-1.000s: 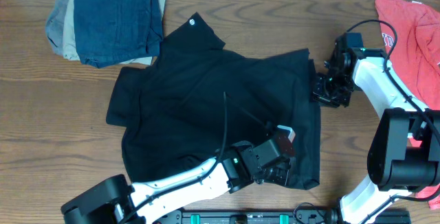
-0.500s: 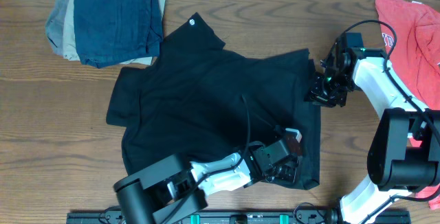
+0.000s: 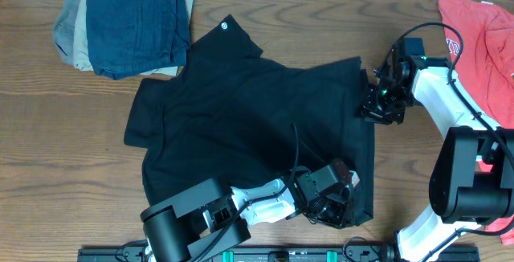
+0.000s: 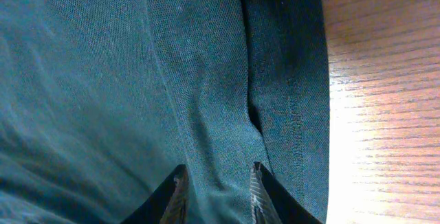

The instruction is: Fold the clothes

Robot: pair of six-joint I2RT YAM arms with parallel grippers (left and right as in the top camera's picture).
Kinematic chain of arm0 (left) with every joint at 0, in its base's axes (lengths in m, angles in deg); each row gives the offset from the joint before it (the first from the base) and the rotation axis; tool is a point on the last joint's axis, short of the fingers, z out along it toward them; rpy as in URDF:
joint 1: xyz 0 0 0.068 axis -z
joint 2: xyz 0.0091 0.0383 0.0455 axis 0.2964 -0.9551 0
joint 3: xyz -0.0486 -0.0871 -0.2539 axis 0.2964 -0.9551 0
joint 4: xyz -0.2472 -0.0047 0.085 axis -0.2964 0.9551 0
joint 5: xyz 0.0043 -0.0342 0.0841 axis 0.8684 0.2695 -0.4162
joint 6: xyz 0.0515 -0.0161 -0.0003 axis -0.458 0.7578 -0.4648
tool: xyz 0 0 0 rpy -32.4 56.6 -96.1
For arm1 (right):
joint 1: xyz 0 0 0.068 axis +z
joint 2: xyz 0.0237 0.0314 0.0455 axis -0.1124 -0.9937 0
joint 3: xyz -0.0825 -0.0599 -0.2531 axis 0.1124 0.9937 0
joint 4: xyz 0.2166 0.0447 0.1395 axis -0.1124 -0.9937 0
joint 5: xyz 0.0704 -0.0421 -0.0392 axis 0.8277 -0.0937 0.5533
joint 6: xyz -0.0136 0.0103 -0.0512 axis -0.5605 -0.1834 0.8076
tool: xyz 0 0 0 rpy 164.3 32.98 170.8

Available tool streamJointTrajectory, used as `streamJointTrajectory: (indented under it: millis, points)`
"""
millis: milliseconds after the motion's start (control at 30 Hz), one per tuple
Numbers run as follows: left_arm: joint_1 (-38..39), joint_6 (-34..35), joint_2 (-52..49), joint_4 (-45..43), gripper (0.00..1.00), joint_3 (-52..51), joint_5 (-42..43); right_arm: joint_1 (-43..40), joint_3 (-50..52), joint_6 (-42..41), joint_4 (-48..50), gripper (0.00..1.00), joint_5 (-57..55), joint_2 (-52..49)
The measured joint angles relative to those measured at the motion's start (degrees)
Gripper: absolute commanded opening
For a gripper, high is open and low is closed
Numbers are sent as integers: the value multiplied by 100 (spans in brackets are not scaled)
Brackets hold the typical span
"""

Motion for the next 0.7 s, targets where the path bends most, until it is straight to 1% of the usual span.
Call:
streamJointTrajectory:
  millis: [100, 233, 300, 433, 500, 533, 600, 633, 667, 700]
  points:
    - [0, -105, 39, -157, 6, 0, 188, 0, 0, 46, 9, 38, -2, 0]
    - [0, -466, 466, 22, 6, -9, 243, 0, 0, 59, 98, 40, -42, 0]
    - [-2, -651, 938, 511, 6, -20, -28, 0, 0, 59, 140, 41, -52, 0]
    - [-120, -861, 1864, 1823, 7, 0, -1108, 0, 4, 61, 243, 41, -63, 0]
    - [-289, -898, 2175, 2424, 7, -7, -1679, 0, 4, 81, 267, 28, -66, 0]
    - [-422, -929, 2308, 2793, 8, -7, -1987, 0, 4, 85, 282, 20, -70, 0]
    - [-693, -970, 2455, 3298, 16, -15, -2450, 0, 4, 35, 304, 4, -72, 0]
    - [-811, -999, 2494, 3477, 17, -15, -2594, 0, 4, 68, 315, 1, -74, 0]
    - [-953, -1003, 2514, 3654, 17, -15, -2739, 2, 4, 72, 315, 1, -70, 0]
    - [-1130, -994, 2524, 3838, 22, -15, -2876, 11, 7, 50, 315, 1, -79, 0]
